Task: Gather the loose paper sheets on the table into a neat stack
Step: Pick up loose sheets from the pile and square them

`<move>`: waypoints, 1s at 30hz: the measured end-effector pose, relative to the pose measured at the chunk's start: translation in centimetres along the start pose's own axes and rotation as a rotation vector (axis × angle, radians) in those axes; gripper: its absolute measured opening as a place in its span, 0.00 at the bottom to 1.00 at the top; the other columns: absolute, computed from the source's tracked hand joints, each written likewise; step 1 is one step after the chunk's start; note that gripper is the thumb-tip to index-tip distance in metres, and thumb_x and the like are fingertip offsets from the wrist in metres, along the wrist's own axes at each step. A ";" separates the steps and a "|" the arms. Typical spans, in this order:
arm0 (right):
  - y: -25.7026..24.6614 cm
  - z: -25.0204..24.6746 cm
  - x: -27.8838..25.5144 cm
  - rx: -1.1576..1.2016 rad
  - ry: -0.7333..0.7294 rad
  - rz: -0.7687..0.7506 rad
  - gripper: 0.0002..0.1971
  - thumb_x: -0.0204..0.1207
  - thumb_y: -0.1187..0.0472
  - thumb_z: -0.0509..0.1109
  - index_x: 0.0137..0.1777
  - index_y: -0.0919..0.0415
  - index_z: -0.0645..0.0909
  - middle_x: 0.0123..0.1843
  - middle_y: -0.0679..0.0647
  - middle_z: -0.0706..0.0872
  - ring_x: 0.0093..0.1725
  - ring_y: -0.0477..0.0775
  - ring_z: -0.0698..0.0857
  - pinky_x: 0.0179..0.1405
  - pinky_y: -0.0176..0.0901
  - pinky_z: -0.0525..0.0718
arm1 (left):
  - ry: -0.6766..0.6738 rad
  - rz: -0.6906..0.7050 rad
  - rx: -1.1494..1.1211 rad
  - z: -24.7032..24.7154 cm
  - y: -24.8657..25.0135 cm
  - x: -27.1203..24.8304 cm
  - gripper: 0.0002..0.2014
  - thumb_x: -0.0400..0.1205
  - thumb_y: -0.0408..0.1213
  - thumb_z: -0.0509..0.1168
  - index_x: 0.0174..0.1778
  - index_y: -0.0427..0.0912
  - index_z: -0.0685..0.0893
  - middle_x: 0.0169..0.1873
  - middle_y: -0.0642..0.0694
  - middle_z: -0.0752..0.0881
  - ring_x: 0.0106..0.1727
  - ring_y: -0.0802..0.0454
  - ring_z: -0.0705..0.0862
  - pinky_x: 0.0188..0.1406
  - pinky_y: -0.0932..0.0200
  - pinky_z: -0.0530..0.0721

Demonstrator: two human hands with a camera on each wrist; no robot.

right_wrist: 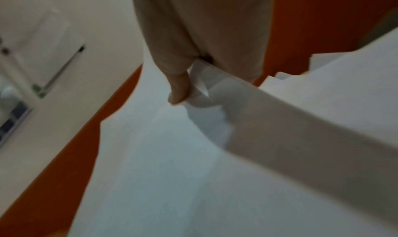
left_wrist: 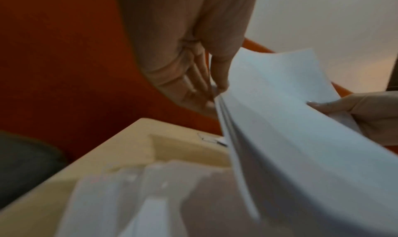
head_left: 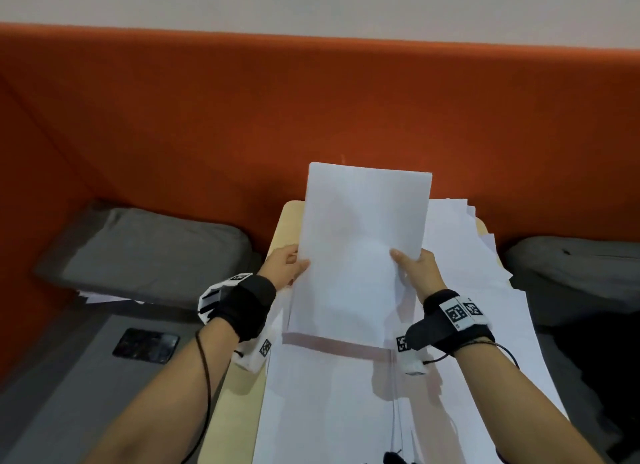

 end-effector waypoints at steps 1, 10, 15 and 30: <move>0.7 -0.4 0.3 -0.013 0.006 0.041 0.18 0.79 0.63 0.68 0.65 0.73 0.77 0.54 0.63 0.84 0.50 0.59 0.81 0.48 0.47 0.79 | 0.009 -0.075 0.029 -0.3 -1.3 0.0 0.16 0.83 0.28 0.61 0.68 0.32 0.76 0.50 0.39 0.82 0.38 0.53 0.81 0.27 0.71 0.80; 9.6 -1.0 -1.8 -0.305 -0.103 0.272 0.21 0.77 0.64 0.71 0.65 0.76 0.76 0.57 0.66 0.82 0.53 0.59 0.78 0.51 0.48 0.74 | 0.149 -0.319 0.426 -0.6 -7.7 -1.3 0.25 0.79 0.32 0.67 0.73 0.34 0.72 0.70 0.38 0.76 0.71 0.42 0.75 0.68 0.59 0.71; 9.4 -1.0 -1.7 -0.336 -0.116 0.259 0.19 0.77 0.64 0.70 0.65 0.75 0.76 0.53 0.63 0.80 0.52 0.59 0.77 0.51 0.46 0.73 | 0.157 -0.327 0.469 0.2 -7.4 -1.2 0.16 0.77 0.30 0.68 0.61 0.34 0.82 0.65 0.39 0.79 0.65 0.44 0.79 0.57 0.64 0.75; 10.0 -1.0 -1.7 -0.300 -0.094 0.251 0.18 0.77 0.64 0.70 0.62 0.75 0.78 0.50 0.63 0.81 0.49 0.59 0.79 0.49 0.46 0.73 | 0.255 -0.418 0.374 0.0 -8.1 -1.7 0.21 0.76 0.24 0.65 0.65 0.39 0.78 0.64 0.35 0.79 0.60 0.37 0.82 0.58 0.50 0.84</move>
Point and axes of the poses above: each hand's wrist, its own x-axis towards the middle knuckle, its own z-axis out of the palm, y = z × x, the point moved 3 cm from there along x, towards the middle knuckle
